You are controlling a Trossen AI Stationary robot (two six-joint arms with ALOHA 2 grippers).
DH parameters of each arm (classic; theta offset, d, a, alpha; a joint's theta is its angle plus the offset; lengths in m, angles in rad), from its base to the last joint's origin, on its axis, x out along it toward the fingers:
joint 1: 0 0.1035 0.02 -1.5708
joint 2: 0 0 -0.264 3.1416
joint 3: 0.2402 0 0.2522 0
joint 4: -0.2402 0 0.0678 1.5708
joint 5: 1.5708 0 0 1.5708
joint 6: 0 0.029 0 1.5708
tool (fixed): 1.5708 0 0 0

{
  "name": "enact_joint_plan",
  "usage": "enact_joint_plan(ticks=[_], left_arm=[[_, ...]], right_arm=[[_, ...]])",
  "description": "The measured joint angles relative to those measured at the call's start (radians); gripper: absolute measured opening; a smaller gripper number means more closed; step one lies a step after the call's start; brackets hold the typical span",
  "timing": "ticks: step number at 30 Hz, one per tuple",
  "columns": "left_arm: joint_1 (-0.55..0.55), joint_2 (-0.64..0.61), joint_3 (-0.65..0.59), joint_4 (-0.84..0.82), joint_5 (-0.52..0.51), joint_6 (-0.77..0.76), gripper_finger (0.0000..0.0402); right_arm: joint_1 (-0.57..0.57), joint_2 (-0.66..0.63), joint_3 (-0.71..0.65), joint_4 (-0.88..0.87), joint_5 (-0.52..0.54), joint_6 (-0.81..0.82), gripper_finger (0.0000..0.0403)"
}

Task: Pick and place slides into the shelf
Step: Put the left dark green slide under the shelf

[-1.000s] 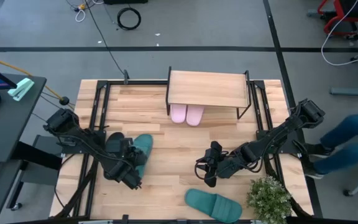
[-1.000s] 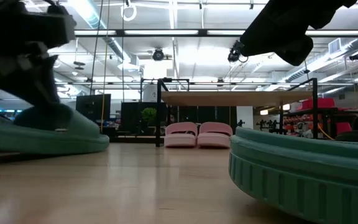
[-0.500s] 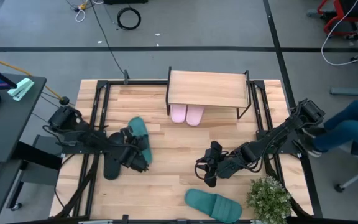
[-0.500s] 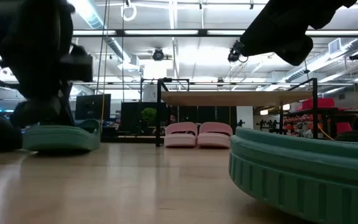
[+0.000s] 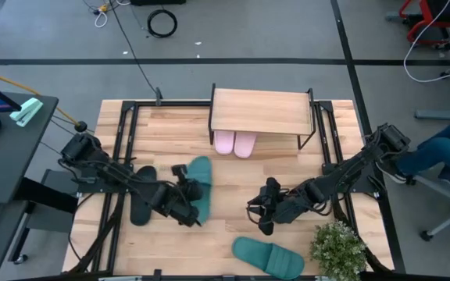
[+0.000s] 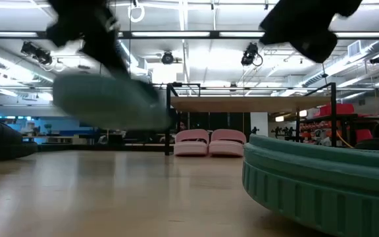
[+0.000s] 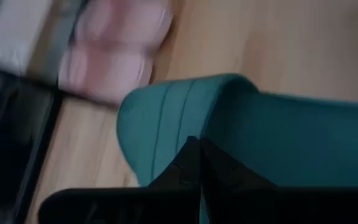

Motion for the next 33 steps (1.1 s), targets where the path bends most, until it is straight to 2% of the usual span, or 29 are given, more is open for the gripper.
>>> enact_joint_plan(ticks=[5, 13, 17, 22, 26, 33], left_arm=[[0.003, 0.0, 0.062, 0.184, -0.01, 0.217, 0.0002], [0.124, 0.076, 0.064, 0.548, -0.021, 0.461, 0.0001], [0.201, 0.151, 0.064, 0.767, 0.055, 0.571, 0.0001], [0.295, 0.249, 0.067, 0.981, 0.152, 0.606, 0.0], [0.366, 0.348, 0.129, 0.989, 0.277, 0.606, 0.0], [0.441, 0.511, 0.317, 0.99, 0.341, 0.652, 0.0]], right_arm=[[0.112, -0.081, 0.0, -0.03, 0.014, 0.015, 0.0091], [0.339, -0.144, 0.0, -0.059, 0.282, 0.079, 0.0079], [0.397, -0.144, 0.0, -0.094, 0.376, 0.117, 0.0078], [0.406, -0.144, 0.0, -0.12, 0.402, 0.136, 0.0078], [0.406, -0.144, 0.0, -0.138, 0.402, 0.136, 0.0077], [0.405, -0.148, 0.0, -0.152, 0.402, 0.137, 0.0077]])
